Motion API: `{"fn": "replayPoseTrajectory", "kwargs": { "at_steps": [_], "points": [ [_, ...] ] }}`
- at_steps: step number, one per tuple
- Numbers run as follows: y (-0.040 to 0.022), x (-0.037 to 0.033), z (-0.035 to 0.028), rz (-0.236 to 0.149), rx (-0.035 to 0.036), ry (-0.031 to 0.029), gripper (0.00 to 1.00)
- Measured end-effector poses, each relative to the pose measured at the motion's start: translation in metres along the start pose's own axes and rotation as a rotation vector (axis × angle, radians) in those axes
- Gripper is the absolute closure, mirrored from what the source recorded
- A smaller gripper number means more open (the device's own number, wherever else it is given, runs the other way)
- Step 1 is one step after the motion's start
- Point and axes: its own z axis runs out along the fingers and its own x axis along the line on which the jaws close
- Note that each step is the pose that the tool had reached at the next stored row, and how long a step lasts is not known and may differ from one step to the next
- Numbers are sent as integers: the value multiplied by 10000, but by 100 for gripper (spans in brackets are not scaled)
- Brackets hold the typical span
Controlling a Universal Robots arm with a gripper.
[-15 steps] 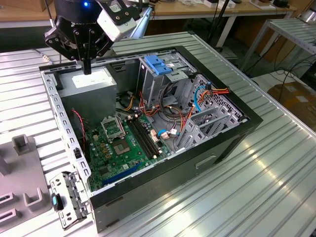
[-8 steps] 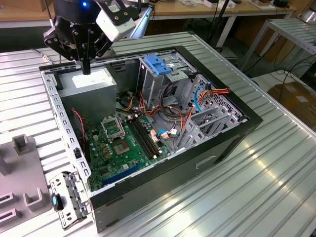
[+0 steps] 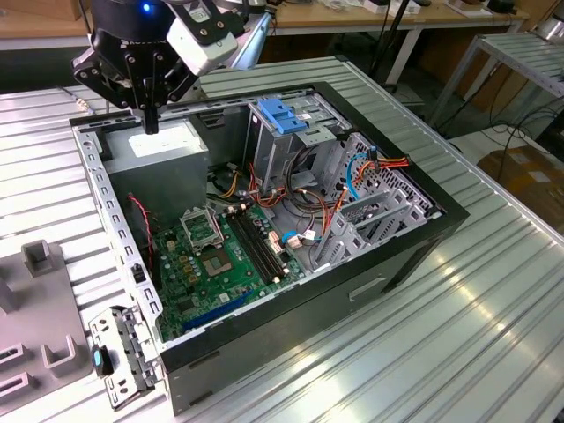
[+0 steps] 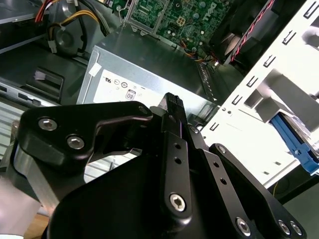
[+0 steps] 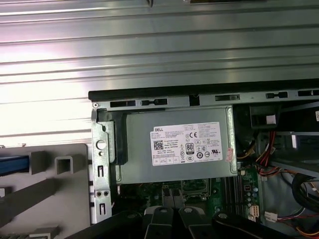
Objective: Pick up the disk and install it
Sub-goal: 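Reach for the disk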
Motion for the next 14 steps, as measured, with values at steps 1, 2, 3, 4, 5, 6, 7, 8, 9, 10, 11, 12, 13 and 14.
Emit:
{"fn": "replayPoseTrajectory", "kwargs": {
  "at_steps": [1,2,3,4,5,6,7,8,9,10,11,12,13,14],
  "points": [
    [0,1,0,0,0,0,89],
    [0,2,0,0,-1,0,89],
    [0,4,0,0,0,1,89],
    [-1,6,0,0,0,1,89],
    [-1,7,0,0,0,2,89],
    [-1,10,0,0,0,2,89],
    [-1,11,0,0,0,3,89],
    [-1,13,0,0,0,2,89],
    [-1,14,0,0,0,3,89],
    [-1,17,0,0,0,3,89],
    [-1,19,0,0,0,4,89],
    [-4,54,-1,1,1,17,89],
    [-6,85,-1,1,1,24,89],
    [-7,87,-1,1,1,24,89]
  ]
}}
